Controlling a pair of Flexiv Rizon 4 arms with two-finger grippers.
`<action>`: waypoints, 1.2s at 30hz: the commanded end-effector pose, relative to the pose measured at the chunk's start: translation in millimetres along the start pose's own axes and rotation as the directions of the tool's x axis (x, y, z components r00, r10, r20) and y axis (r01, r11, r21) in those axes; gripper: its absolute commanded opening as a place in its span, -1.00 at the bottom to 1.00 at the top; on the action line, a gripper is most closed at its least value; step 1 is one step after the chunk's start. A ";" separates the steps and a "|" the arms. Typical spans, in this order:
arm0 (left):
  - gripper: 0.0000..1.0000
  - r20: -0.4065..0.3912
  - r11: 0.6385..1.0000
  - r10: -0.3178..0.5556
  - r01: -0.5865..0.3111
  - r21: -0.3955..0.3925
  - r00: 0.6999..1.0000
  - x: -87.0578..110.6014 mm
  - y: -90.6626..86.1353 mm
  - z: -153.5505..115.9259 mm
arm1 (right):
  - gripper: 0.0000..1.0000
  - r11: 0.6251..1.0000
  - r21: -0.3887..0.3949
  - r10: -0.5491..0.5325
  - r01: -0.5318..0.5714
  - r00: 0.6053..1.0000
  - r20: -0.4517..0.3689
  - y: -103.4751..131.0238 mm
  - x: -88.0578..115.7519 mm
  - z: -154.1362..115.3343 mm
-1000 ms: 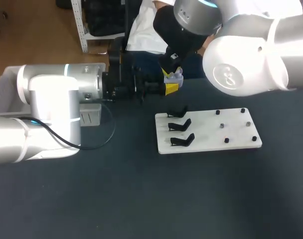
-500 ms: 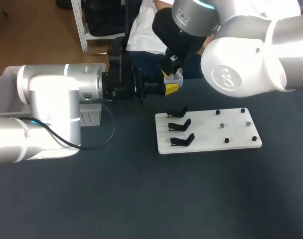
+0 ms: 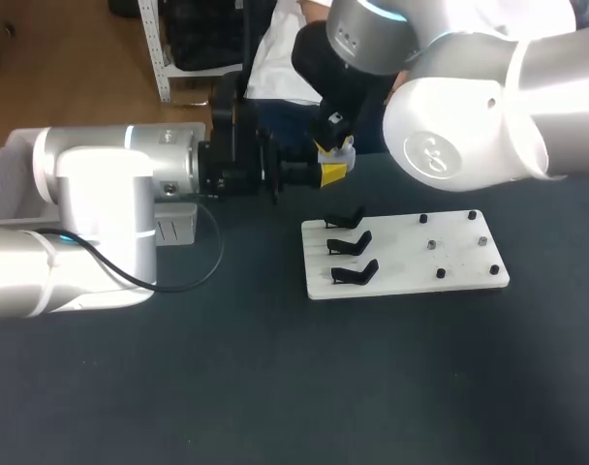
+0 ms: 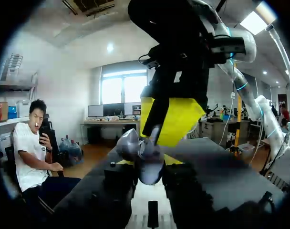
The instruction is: Pick up each earbud case from the left stands, insert the matching earbuds, close the lid, and place the case in the box.
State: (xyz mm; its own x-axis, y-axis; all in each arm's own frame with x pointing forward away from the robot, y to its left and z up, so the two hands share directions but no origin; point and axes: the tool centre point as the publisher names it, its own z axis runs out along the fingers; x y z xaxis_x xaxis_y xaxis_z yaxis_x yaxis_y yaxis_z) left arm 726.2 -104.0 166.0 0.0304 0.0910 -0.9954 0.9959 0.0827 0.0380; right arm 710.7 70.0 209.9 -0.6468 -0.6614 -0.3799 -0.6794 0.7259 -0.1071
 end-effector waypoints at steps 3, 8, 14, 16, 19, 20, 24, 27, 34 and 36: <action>-1.00 0.007 1.000 0.005 -0.005 -0.009 1.000 -1.2 -1.5 1.0 | -1.00 1.000 0.010 -0.003 0.003 1.000 -0.007 2.6 -0.8 4.6; -1.00 0.007 1.000 0.005 -0.005 -0.009 1.000 -1.2 -1.5 1.0 | -1.00 1.000 0.013 -0.005 0.006 1.000 -0.002 1.8 -3.0 3.3; -1.00 0.007 1.000 0.005 -0.005 -0.009 1.000 -1.2 -1.5 1.0 | -0.76 1.000 0.014 -0.010 0.010 1.000 -0.003 2.3 -4.3 3.8; -1.00 0.007 1.000 0.005 -0.005 -0.009 1.000 -1.2 -1.5 1.0 | -0.68 1.000 0.013 -0.011 0.011 1.000 -0.004 2.4 -4.5 4.0; -1.00 0.007 1.000 0.005 -0.005 -0.009 1.000 -1.2 -1.5 1.0 | -0.55 1.000 0.014 -0.011 0.011 1.000 -0.005 2.2 -4.8 4.4; -1.00 0.007 1.000 0.005 -0.005 -0.009 1.000 -1.2 -1.5 1.0 | -0.43 1.000 0.014 -0.010 0.010 1.000 -0.005 2.2 -4.8 4.4; -1.00 0.007 1.000 0.005 -0.005 -0.009 1.000 -1.2 -1.5 1.0 | -0.19 1.000 0.015 -0.009 0.010 1.000 -0.005 1.8 -4.8 4.6; -1.00 0.007 1.000 0.005 -0.005 -0.009 1.000 -1.2 -1.5 1.0 | -0.15 1.000 0.016 -0.007 0.007 1.000 -0.001 1.3 -5.1 4.1; -1.00 0.007 1.000 0.005 -0.005 -0.009 1.000 -1.2 -1.5 1.0 | -0.16 1.000 0.024 -0.010 0.010 1.000 0.002 1.7 -5.6 -0.1; -1.00 0.007 1.000 0.005 -0.005 -0.009 1.000 -1.2 -1.5 1.0 | -0.15 1.000 0.020 -0.012 0.011 1.000 0.020 3.0 -6.3 -9.3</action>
State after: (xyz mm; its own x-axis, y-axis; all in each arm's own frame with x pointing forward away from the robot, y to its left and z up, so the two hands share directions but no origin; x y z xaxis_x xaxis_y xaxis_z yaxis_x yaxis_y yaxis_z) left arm 726.9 -105.0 167.5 0.0317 0.0877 -0.9956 0.9957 0.0842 0.0392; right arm 715.8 77.2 213.8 -0.6343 -0.6697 -0.3861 -0.6826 0.7197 -0.1268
